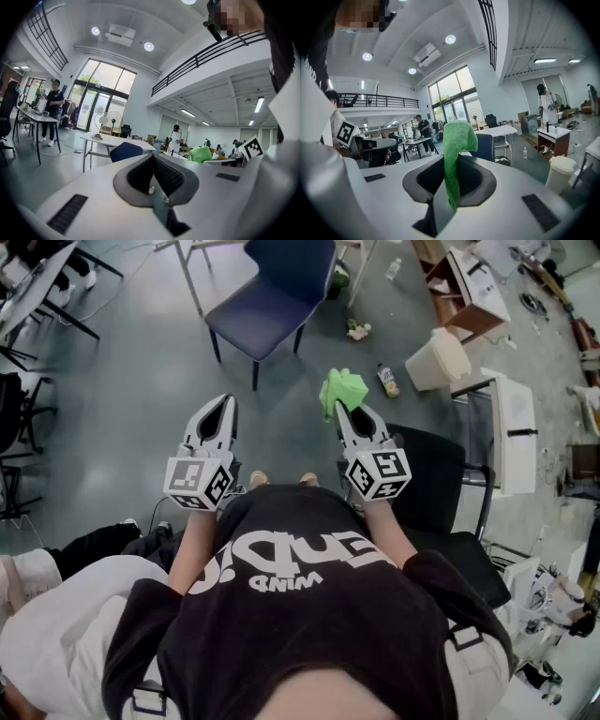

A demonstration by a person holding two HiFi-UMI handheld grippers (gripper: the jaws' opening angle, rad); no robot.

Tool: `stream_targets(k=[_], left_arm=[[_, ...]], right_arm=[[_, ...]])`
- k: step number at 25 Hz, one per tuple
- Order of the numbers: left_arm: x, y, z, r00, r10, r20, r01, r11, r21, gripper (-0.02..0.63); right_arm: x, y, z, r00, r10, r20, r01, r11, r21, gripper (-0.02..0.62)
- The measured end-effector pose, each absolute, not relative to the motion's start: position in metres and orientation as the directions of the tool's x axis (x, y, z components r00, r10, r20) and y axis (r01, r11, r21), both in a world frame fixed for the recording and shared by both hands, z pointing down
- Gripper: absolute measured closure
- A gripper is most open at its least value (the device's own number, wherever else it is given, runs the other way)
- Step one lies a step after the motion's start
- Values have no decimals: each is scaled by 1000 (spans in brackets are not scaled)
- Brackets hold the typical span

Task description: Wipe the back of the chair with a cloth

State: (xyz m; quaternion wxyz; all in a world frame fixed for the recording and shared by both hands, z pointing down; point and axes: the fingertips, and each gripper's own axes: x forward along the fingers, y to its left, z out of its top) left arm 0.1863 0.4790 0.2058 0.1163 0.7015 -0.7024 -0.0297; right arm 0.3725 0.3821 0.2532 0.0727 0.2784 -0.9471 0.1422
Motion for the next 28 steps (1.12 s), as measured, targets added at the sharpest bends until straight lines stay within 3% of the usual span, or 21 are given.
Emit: stream_targets(k=[28], left_arm=[[99,461,228,102,-989,107,-972,-76,223,611]], right_arm=[[286,371,246,-803,-572,166,-596,780,-194,538]])
